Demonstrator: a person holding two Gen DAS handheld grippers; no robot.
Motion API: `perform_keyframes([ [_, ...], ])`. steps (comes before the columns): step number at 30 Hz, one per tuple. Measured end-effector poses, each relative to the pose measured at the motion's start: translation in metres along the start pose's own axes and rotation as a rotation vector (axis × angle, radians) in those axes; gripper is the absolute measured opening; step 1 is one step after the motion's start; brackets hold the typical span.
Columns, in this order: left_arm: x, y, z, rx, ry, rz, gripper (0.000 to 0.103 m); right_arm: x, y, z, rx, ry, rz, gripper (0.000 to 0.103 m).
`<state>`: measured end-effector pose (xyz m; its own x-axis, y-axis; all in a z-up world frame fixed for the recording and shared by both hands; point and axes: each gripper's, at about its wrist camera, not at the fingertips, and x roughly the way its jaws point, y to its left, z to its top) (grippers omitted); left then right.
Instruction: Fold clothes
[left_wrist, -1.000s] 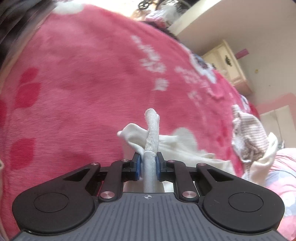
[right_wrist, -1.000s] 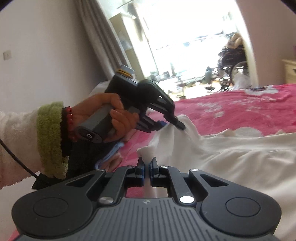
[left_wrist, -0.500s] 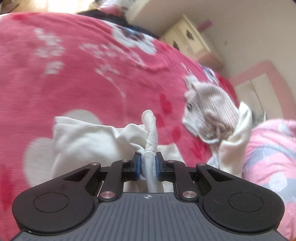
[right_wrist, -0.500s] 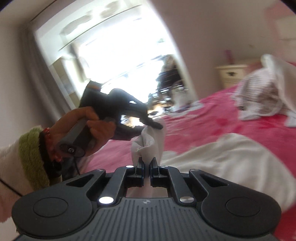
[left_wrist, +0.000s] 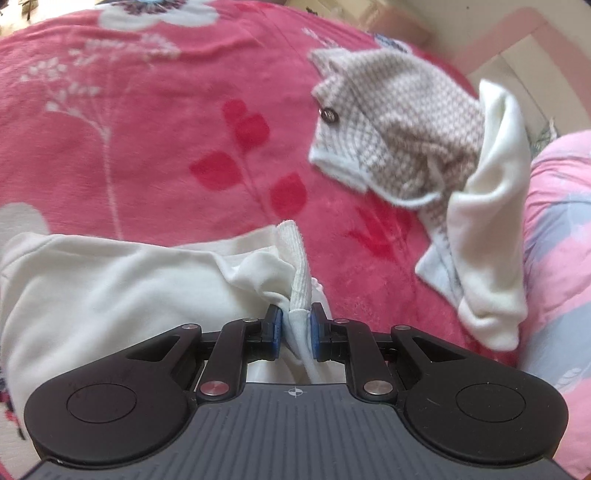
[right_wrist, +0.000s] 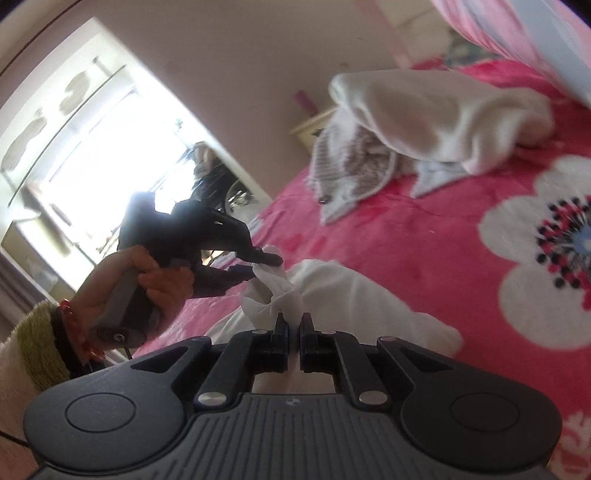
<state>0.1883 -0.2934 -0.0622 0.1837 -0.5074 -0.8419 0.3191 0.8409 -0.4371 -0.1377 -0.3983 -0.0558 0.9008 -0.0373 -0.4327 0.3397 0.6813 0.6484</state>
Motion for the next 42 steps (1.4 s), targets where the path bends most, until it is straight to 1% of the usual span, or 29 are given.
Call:
perform_keyframes([
  [2, 0.010, -0.006, -0.001, 0.022, 0.013, 0.000, 0.014, -0.003, -0.006, 0.000, 0.018, -0.004, -0.018, 0.006],
  [4, 0.020, -0.012, -0.002, 0.043, 0.026, 0.000, 0.021, -0.001, -0.014, 0.001, 0.045, 0.004, -0.046, 0.006],
  [5, 0.025, -0.015, -0.002, 0.054, 0.032, 0.000, 0.027, 0.001, -0.020, 0.001, 0.070, 0.015, -0.060, 0.006],
  [6, 0.025, -0.014, -0.002, 0.051, 0.033, -0.020, 0.031, 0.004, -0.027, 0.000, 0.100, 0.027, -0.071, 0.006],
  [7, 0.022, -0.009, -0.003, 0.036, 0.030, -0.057, 0.035, 0.007, -0.036, -0.001, 0.144, 0.042, -0.079, 0.006],
  [9, 0.012, -0.001, -0.004, 0.013, 0.017, -0.137, 0.036, 0.013, -0.053, -0.002, 0.241, 0.072, -0.093, 0.006],
  [11, -0.009, 0.008, -0.005, 0.013, -0.011, -0.229, 0.038, 0.016, -0.068, -0.004, 0.336, 0.087, -0.081, 0.006],
  [12, -0.022, 0.012, -0.008, 0.025, -0.031, -0.265, 0.040, 0.017, -0.073, -0.005, 0.367, 0.091, -0.077, 0.006],
  [13, -0.035, 0.017, -0.012, 0.050, -0.046, -0.286, 0.044, 0.017, -0.076, -0.006, 0.385, 0.093, -0.078, 0.006],
  [14, -0.049, 0.022, -0.017, 0.079, -0.057, -0.299, 0.044, 0.018, -0.078, -0.007, 0.401, 0.095, -0.080, 0.006],
  [16, -0.074, 0.035, -0.033, 0.156, -0.073, -0.302, 0.045, 0.018, -0.082, -0.010, 0.435, 0.100, -0.090, 0.006],
  [18, -0.094, 0.047, -0.055, 0.216, -0.075, -0.280, 0.045, 0.017, -0.087, -0.012, 0.476, 0.107, -0.100, 0.007],
  [19, -0.103, 0.051, -0.068, 0.240, -0.072, -0.269, 0.045, 0.016, -0.091, -0.013, 0.504, 0.111, -0.105, 0.009],
  [21, -0.117, 0.059, -0.097, 0.282, -0.047, -0.236, 0.045, 0.013, -0.096, -0.014, 0.540, 0.100, -0.139, 0.013],
  [22, -0.121, 0.062, -0.112, 0.305, -0.038, -0.216, 0.045, 0.010, -0.098, -0.014, 0.546, 0.089, -0.159, 0.015],
  [23, -0.126, 0.064, -0.126, 0.325, -0.039, -0.197, 0.045, 0.005, -0.096, -0.011, 0.535, 0.063, -0.194, 0.015],
  [25, -0.130, 0.067, -0.153, 0.373, -0.054, -0.168, 0.045, -0.006, -0.092, -0.006, 0.502, 0.003, -0.273, 0.015],
  [27, -0.131, 0.071, -0.173, 0.399, -0.082, -0.147, 0.045, -0.014, -0.075, 0.005, 0.375, -0.058, -0.321, 0.015],
  [28, -0.130, 0.073, -0.180, 0.405, -0.097, -0.138, 0.045, -0.013, -0.063, 0.011, 0.288, -0.067, -0.312, 0.015],
  [29, -0.127, 0.075, -0.186, 0.409, -0.111, -0.128, 0.045, -0.006, -0.047, 0.017, 0.188, -0.051, -0.280, 0.015],
  [30, -0.126, 0.076, -0.190, 0.413, -0.126, -0.122, 0.045, 0.005, -0.030, 0.023, 0.075, -0.012, -0.235, 0.017],
  [33, -0.123, 0.079, -0.199, 0.422, -0.171, -0.112, 0.045, 0.052, 0.017, 0.032, -0.241, 0.156, -0.123, 0.025],
  [35, -0.121, 0.081, -0.202, 0.415, -0.192, -0.114, 0.045, 0.081, 0.036, 0.034, -0.411, 0.217, -0.097, 0.028],
  [37, -0.119, 0.081, -0.206, 0.413, -0.202, -0.111, 0.045, 0.103, 0.040, 0.037, -0.451, 0.283, -0.087, 0.033],
  [38, -0.118, 0.081, -0.207, 0.421, -0.207, -0.108, 0.045, 0.113, 0.041, 0.039, -0.463, 0.317, -0.082, 0.036],
  [39, -0.117, 0.081, -0.209, 0.429, -0.212, -0.105, 0.045, 0.124, 0.042, 0.040, -0.475, 0.350, -0.078, 0.041],
  [40, -0.117, 0.080, -0.211, 0.440, -0.217, -0.102, 0.045, 0.134, 0.043, 0.042, -0.487, 0.384, -0.073, 0.043],
  [41, -0.116, 0.080, -0.212, 0.454, -0.222, -0.100, 0.045, 0.144, 0.044, 0.044, -0.499, 0.417, -0.069, 0.043],
  [42, -0.115, 0.080, -0.214, 0.465, -0.226, -0.098, 0.045, 0.149, 0.042, 0.044, -0.485, 0.444, -0.052, 0.042],
])
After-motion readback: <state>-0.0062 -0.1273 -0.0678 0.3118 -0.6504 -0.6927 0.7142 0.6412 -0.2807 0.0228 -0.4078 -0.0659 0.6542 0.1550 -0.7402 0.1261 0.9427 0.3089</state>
